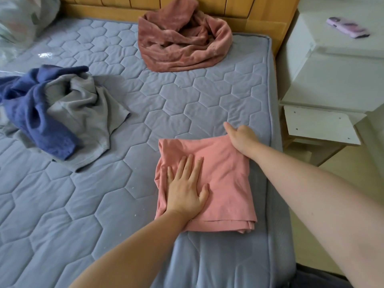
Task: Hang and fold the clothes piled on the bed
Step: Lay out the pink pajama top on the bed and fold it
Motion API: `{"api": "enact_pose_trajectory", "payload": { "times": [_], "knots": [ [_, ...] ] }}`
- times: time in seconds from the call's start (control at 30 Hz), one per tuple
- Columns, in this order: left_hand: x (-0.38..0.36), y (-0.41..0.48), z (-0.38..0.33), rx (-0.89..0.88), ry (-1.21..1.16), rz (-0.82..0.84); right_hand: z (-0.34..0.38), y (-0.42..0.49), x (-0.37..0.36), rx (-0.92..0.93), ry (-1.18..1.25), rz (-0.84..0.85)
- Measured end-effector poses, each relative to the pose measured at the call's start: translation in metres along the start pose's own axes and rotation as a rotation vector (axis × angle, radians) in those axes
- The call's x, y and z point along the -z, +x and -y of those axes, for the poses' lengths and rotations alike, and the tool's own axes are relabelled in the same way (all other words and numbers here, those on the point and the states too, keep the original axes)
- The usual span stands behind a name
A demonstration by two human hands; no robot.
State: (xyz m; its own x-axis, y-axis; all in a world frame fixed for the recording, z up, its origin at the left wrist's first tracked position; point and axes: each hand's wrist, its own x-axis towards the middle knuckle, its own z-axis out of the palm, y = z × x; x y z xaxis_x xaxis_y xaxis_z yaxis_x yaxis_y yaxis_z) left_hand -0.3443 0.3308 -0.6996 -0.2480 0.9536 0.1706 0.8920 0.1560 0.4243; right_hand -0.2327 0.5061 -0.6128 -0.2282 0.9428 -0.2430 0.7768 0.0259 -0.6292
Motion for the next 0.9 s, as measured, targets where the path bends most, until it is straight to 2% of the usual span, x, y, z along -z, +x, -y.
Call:
{"api": "enact_pose_trajectory", "payload": {
  "times": [0.17, 0.23, 0.37, 0.6, 0.67, 0.73, 0.8, 0.9],
  "knots": [
    [-0.002, 0.003, 0.000, 0.010, 0.035, 0.019, -0.014, -0.002, -0.012, -0.064, 0.101, -0.096],
    [-0.002, 0.003, 0.000, 0.015, 0.038, 0.014, -0.007, -0.005, -0.009, -0.067, 0.175, -0.083],
    [-0.002, 0.004, 0.000, 0.015, 0.042, 0.010, -0.010, -0.016, -0.016, -0.061, 0.131, 0.011],
    [-0.001, 0.003, -0.002, 0.019, 0.065, 0.032, -0.037, -0.016, -0.024, -0.030, 0.050, -0.069],
    [0.000, 0.004, -0.003, 0.026, 0.070, 0.034, -0.027, -0.019, -0.027, 0.012, -0.104, -0.120],
    [-0.001, 0.003, -0.003, 0.032, 0.072, 0.044, -0.008, -0.030, -0.026, 0.113, -0.392, -0.217],
    [-0.001, 0.004, -0.002, 0.031, 0.074, 0.042, 0.002, -0.052, -0.026, 0.281, -0.443, -0.271],
    [-0.001, 0.004, -0.001, 0.025, 0.076, 0.053, -0.028, -0.095, -0.040, 0.408, -0.520, -0.147]
  ]
}}
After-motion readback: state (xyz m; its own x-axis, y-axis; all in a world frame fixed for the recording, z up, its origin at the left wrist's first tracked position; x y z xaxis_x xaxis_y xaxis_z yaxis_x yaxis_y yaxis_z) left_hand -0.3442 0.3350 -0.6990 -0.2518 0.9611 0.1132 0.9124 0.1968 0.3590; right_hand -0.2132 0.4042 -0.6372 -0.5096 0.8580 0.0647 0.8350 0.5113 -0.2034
